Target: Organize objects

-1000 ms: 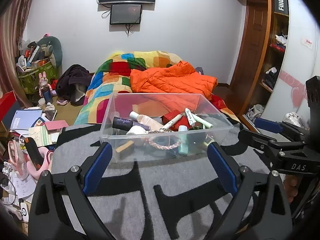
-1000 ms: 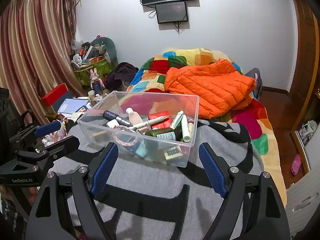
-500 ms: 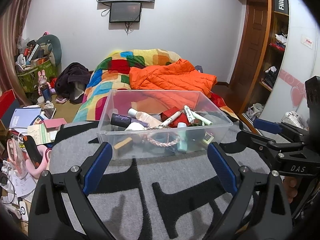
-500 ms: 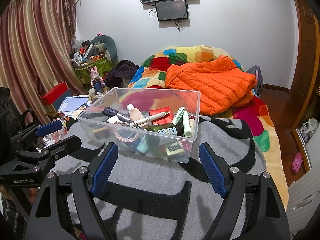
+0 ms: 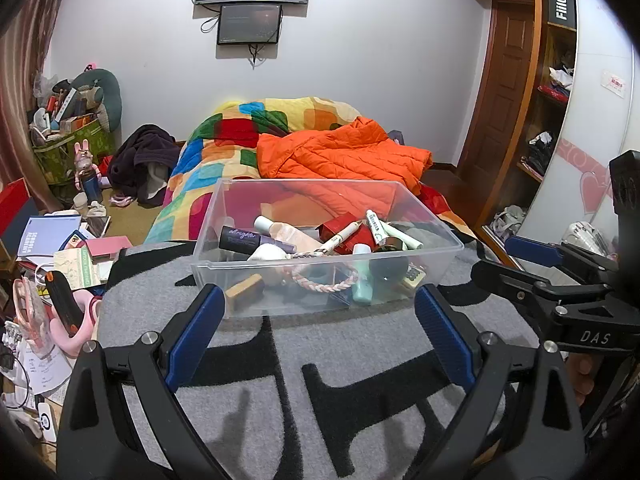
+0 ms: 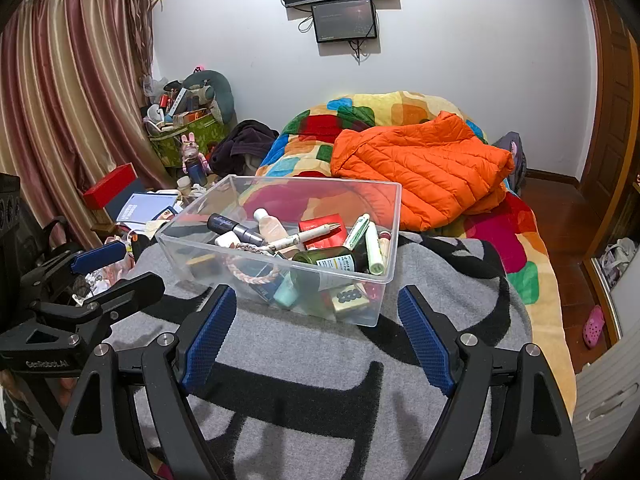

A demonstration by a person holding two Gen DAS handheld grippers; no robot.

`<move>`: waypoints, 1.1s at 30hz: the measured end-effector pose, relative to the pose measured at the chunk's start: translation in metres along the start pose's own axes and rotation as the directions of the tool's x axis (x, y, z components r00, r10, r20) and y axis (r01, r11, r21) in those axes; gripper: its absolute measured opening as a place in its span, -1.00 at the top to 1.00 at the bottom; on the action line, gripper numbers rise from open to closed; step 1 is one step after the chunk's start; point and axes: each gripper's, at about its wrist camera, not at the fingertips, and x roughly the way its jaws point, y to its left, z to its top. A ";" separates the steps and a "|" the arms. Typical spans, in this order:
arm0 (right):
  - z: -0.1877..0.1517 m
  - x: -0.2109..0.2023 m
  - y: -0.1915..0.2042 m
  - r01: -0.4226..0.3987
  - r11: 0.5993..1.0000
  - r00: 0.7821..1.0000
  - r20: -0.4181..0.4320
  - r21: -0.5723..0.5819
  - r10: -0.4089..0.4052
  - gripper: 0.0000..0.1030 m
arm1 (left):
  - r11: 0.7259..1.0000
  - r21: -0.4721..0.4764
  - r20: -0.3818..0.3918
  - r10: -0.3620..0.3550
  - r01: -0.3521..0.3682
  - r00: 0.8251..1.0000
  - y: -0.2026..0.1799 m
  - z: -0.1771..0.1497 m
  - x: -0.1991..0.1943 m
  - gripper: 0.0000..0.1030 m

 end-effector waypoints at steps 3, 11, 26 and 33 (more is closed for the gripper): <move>0.000 0.000 0.000 0.000 1.000 1.000 0.000 0.000 0.000 -0.56 | 1.000 0.000 -0.001 0.000 0.000 1.000 0.000 0.000 0.000 -0.89; 0.000 0.000 0.000 -0.002 1.000 1.000 0.001 0.001 0.002 -0.57 | 1.000 0.004 0.002 0.000 0.000 1.000 -0.002 -0.001 -0.001 -0.90; 0.001 -0.001 0.006 -0.002 1.000 1.000 0.003 -0.005 0.002 -0.57 | 0.999 0.036 -0.014 -0.030 0.030 0.999 -0.010 0.001 -0.002 -0.91; 0.002 -0.002 0.007 -0.006 1.000 1.000 0.001 -0.005 0.006 -0.57 | 0.999 0.028 -0.006 -0.037 0.037 0.999 -0.009 0.001 -0.004 -0.91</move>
